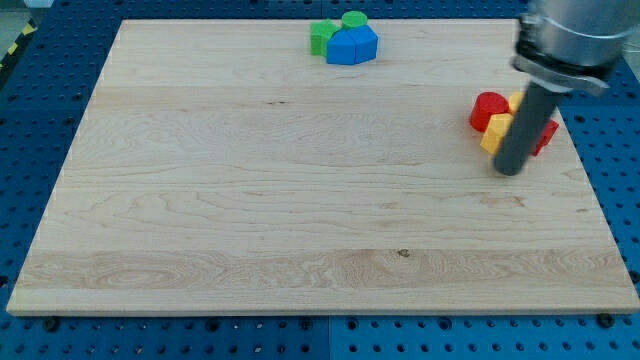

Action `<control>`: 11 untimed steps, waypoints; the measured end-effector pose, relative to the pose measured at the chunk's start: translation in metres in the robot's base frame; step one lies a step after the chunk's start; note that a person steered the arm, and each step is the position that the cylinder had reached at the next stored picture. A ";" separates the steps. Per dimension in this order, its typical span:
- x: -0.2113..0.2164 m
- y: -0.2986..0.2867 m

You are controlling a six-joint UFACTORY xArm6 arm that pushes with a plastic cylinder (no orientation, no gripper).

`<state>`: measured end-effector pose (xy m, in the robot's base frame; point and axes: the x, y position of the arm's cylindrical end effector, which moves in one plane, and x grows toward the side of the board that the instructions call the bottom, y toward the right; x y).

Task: Separate the yellow blocks from the red blocks

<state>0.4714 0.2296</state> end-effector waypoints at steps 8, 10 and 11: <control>-0.125 -0.018; -0.056 -0.019; -0.018 -0.019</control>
